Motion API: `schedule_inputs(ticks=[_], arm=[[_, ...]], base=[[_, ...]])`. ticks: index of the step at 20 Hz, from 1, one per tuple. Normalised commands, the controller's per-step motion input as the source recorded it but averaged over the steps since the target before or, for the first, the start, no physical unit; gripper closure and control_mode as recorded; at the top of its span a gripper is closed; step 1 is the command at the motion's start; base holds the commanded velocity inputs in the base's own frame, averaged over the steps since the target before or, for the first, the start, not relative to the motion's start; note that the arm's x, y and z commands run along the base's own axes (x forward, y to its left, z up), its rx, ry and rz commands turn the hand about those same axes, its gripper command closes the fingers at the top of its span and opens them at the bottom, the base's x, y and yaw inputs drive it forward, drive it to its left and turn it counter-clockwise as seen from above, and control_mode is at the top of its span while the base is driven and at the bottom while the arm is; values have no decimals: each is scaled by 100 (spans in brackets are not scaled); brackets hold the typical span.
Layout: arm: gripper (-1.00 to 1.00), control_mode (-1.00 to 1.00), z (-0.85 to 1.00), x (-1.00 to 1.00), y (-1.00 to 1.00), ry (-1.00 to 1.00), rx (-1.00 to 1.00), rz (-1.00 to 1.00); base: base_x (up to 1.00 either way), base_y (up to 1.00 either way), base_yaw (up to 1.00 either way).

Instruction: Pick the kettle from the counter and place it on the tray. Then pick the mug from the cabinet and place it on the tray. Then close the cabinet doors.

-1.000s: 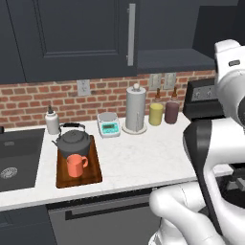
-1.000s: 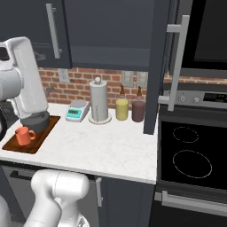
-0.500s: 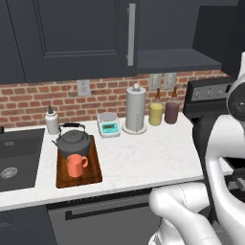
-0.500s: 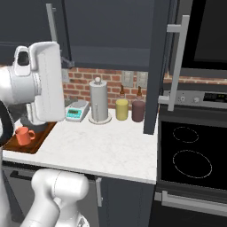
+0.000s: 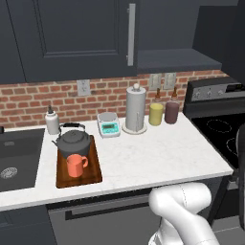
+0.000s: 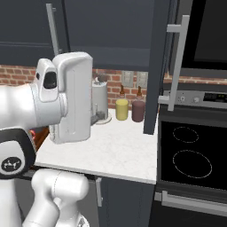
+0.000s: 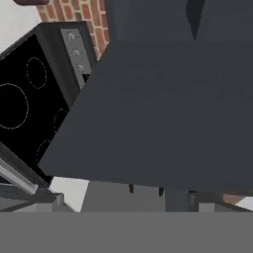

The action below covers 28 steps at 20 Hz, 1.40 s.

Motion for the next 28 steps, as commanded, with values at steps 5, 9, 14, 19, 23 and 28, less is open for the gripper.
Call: schedule_inputs(ticks=[5, 9, 14, 19, 23, 28], arm=[[-100, -100, -13, -23, -72, -1, 8, 1], [-100, -100, -14, -1, -66, 2, 3, 0], [-100, -100, -6, 2, -42, 0, 0, 0], [-100, -100, 0, 5, -22, 0, 0, 0], [-100, -100, -4, 37, -24, 4, 0, 0], [-100, -100, -1, 33, -23, 16, 0, 0]], base=[[0, 0, 0], [0, 0, 0], [0, 0, 0], [0, 0, 0], [0, 0, 0], [0, 0, 0]])
